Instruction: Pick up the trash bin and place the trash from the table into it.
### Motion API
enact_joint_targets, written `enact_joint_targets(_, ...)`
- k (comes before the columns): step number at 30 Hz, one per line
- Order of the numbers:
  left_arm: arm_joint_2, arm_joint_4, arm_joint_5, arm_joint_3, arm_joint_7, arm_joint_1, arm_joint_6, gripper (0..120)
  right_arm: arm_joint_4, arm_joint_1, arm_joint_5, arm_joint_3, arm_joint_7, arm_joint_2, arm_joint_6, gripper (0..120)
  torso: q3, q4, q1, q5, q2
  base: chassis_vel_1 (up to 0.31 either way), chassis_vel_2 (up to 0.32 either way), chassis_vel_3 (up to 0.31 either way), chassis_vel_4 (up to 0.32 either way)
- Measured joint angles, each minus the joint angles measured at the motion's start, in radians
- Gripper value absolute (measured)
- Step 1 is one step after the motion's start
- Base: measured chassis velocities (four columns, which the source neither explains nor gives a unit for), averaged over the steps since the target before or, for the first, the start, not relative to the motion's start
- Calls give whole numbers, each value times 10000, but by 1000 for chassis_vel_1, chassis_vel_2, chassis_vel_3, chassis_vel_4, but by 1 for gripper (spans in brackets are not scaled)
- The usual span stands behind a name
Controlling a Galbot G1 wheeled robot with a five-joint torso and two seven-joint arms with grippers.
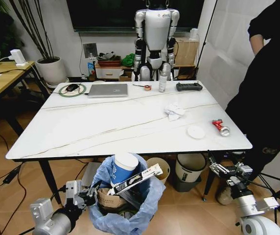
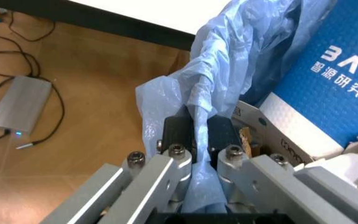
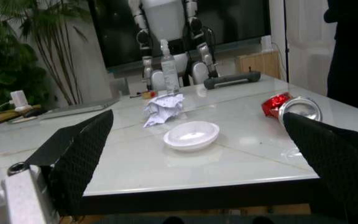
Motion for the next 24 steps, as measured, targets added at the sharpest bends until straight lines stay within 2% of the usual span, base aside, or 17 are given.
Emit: enact_joint_targets(24, -54, 39, -33, 7, -17, -25, 19, 0, 168, 54, -412, -271, -183, -86, 420, 100, 0, 3, 0, 4, -1, -126, -124, 121, 119)
